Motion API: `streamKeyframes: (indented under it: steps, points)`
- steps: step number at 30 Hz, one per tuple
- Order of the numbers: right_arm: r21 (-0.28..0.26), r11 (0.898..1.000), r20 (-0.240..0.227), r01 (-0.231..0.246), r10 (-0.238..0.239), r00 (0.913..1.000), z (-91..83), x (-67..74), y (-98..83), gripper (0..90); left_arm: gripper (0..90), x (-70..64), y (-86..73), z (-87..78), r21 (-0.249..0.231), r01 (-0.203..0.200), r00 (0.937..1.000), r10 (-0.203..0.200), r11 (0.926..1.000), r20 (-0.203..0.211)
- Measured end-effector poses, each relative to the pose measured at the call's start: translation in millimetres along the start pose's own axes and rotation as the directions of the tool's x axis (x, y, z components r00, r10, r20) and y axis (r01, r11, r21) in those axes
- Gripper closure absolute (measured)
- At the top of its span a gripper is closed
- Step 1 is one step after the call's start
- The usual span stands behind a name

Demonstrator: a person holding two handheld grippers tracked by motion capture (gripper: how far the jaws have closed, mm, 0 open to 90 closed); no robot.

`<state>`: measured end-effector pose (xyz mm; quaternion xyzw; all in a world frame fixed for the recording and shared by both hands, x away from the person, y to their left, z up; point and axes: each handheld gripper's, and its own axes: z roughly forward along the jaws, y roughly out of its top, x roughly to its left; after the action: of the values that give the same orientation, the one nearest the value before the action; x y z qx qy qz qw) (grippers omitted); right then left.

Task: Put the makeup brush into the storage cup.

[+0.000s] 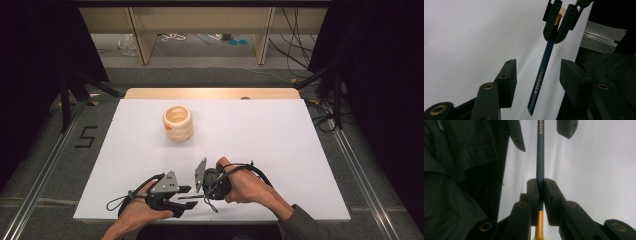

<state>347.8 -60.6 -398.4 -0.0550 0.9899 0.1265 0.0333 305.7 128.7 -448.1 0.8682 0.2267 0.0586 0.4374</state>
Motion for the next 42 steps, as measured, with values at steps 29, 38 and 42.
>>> streamKeyframes:
  steps: [29,38,42]
  points:
    - [0.009,0.999,-0.015,0.031,-0.031,0.9994,2.5,5.8,6.6,83.2,70.5,0.1,1.1,4.7,0.054,-0.046,0.9970,0.042,0.9975,0.064]
    - [-0.002,0.999,-0.013,0.052,-0.052,0.9986,2.7,5.6,7.2,83.2,74.6,0.0,1.0,4.1,0.060,-0.048,0.9962,0.043,0.9970,0.075]
    - [0.000,0.998,-0.018,0.058,-0.058,0.9981,2.6,5.9,7.3,83.2,76.5,-1.0,0.8,4.5,0.051,-0.042,0.9956,0.038,0.9978,0.086]
